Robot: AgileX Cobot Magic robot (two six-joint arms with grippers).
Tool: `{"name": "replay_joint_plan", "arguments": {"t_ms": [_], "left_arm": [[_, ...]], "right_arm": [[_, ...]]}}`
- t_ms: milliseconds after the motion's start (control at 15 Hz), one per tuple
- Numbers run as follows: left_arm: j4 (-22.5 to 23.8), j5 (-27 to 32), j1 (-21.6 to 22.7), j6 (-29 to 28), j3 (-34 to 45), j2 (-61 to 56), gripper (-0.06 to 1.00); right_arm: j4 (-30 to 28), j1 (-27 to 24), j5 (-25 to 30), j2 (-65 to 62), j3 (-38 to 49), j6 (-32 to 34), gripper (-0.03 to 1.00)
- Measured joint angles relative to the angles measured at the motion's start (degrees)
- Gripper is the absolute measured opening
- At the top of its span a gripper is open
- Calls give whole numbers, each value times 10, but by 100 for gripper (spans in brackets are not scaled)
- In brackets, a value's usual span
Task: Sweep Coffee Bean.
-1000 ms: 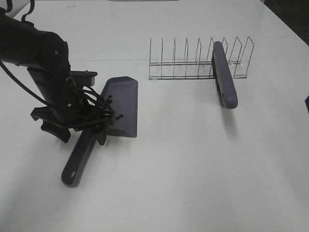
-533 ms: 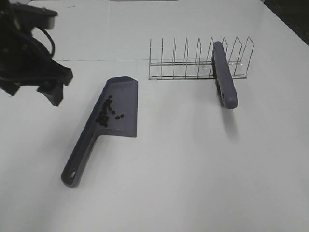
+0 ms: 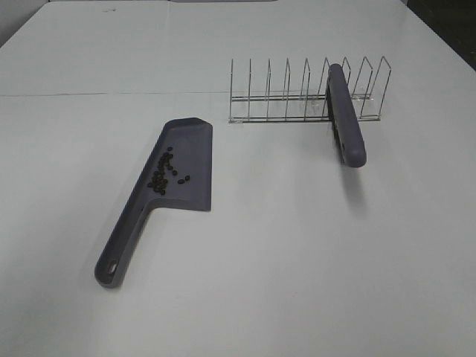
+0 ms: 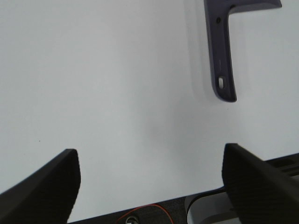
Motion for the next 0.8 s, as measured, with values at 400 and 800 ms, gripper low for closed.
{"name": "replay_joint_plan", "arguments": {"t_ms": [400, 800], "left_arm": [[0, -78, 0, 15, 217, -383, 78], [-17, -83, 0, 73, 245, -490, 78]], "right_arm": [[25, 0, -26, -16, 15, -34, 72], [25, 0, -28, -16, 15, -34, 72]]}}
